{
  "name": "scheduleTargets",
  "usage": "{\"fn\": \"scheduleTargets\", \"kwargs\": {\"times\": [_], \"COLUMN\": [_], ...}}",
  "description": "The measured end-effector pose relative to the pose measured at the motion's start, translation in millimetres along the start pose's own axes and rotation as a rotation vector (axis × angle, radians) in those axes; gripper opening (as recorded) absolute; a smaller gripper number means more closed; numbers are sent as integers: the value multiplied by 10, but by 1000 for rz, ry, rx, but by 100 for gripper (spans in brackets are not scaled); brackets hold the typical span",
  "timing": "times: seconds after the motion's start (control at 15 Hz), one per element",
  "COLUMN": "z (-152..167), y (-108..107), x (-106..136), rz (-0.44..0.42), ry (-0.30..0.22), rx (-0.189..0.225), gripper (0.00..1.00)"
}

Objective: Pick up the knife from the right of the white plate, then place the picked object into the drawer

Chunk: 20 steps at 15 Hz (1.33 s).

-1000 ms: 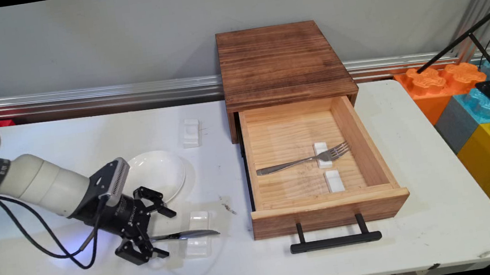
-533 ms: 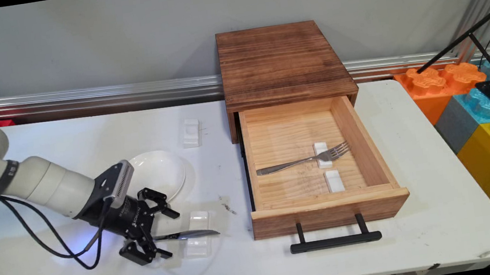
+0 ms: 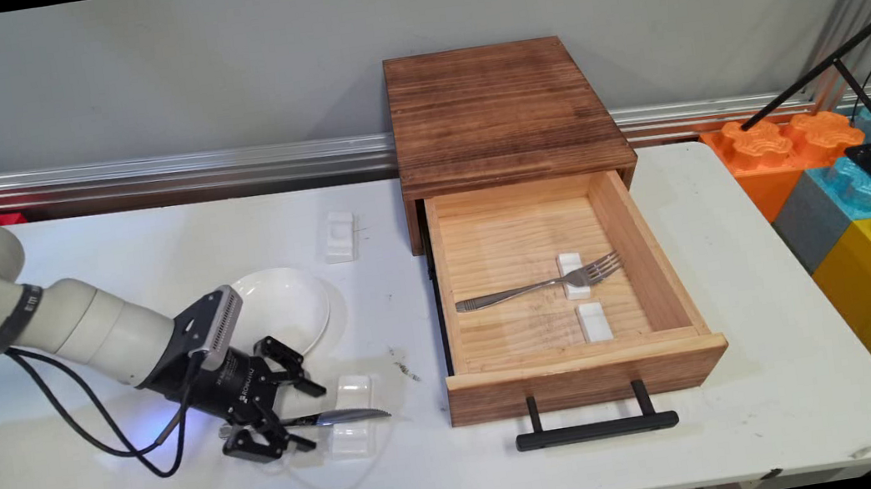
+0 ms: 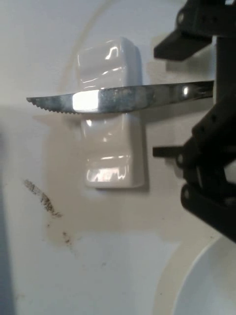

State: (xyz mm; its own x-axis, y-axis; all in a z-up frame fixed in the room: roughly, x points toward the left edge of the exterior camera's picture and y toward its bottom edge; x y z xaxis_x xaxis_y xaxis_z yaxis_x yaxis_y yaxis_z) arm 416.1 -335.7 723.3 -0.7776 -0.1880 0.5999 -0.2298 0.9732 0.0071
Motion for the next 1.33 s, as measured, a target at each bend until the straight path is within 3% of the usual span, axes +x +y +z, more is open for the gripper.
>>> {"fn": "scheduleTargets", "kwargs": {"times": [1.33], "z": [-69], "y": [-54], "x": [146], "rz": [-18], "ry": [7], "rx": [-23], "gripper": [0]}}
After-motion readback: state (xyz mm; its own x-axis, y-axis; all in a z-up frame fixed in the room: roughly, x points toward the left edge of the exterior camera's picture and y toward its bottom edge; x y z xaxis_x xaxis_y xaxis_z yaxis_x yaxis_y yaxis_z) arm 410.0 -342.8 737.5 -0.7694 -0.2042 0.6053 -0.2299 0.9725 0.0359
